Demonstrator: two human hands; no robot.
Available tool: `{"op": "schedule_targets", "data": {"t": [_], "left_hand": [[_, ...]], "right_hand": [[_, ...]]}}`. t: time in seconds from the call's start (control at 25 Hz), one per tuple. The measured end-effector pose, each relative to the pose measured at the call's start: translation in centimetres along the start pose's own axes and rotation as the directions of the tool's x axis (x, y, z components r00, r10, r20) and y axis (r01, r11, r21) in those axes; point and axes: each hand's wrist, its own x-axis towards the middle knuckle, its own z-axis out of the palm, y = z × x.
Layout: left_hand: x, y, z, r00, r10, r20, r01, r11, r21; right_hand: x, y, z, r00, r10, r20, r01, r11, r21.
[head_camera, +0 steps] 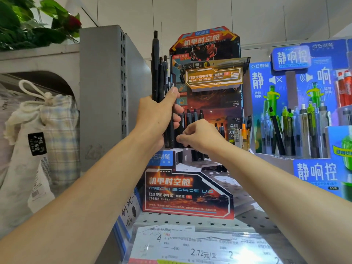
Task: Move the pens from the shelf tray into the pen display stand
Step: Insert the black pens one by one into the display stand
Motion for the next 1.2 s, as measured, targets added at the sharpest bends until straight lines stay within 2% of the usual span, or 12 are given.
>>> {"op": "schedule_targets", "data": {"t": [0.12, 0.2, 0.28, 0.4, 0.52, 0.68, 0.88, 1.04, 1.12, 1.2], "left_hand": [[-0.1, 0.4, 0.1, 1.0, -0.019, -0.003, 0.019, 0.999, 0.031], [0.0, 0.5, 0.1, 0.999, -0.053, -0.01, 0.053, 0.997, 0.051], [0.1, 0.5, 0.0, 0.997, -0.08, 0.018, 0.079, 0.997, 0.017], [0.1, 0.4, -0.2, 0.996, -0.072, 0.046, 0.069, 0.996, 0.058], [0.0, 0.3, -0.2, 0.998, -0.064, 0.029, 0.06, 0.99, 0.125], [0.2, 0.3, -0.3, 0.992, -0.116, 0.04, 0.111, 0.988, 0.106], [0.7, 0.2, -0.8, 0.984, -0.148, 0.103, 0.144, 0.989, 0.044], [1.0, 0.1, -1.0, 1.0, -0.011, 0.021, 0.009, 0.993, 0.116], [1.0, 0.2, -1.2, 0.999, 0.052, -0.002, -0.052, 0.99, 0.133], [1.0, 0.2, -1.4, 0.996, 0.084, -0.005, -0.083, 0.99, 0.113]], "right_hand": [[0.1, -0.5, -0.4, 0.999, 0.02, 0.041, -0.018, 0.999, -0.036], [0.1, -0.8, -0.9, 1.0, 0.011, -0.028, -0.012, 0.999, -0.032], [0.0, -1.4, -1.5, 0.993, -0.045, -0.105, 0.058, 0.991, 0.122], [-0.4, -2.6, -2.4, 0.996, -0.086, -0.025, 0.087, 0.861, 0.502], [-0.8, -3.1, -3.1, 0.988, -0.134, 0.079, 0.063, 0.81, 0.583], [-0.7, -3.1, -3.4, 0.974, -0.192, 0.121, 0.054, 0.716, 0.696], [0.0, -3.7, -3.3, 0.954, -0.22, 0.206, 0.018, 0.724, 0.689], [0.6, -4.4, -3.4, 0.952, -0.171, 0.253, -0.047, 0.736, 0.675], [0.8, -4.4, -3.5, 0.972, -0.127, 0.2, -0.041, 0.74, 0.672], [1.1, -4.2, -3.2, 0.994, -0.062, 0.087, -0.005, 0.783, 0.622]]}}
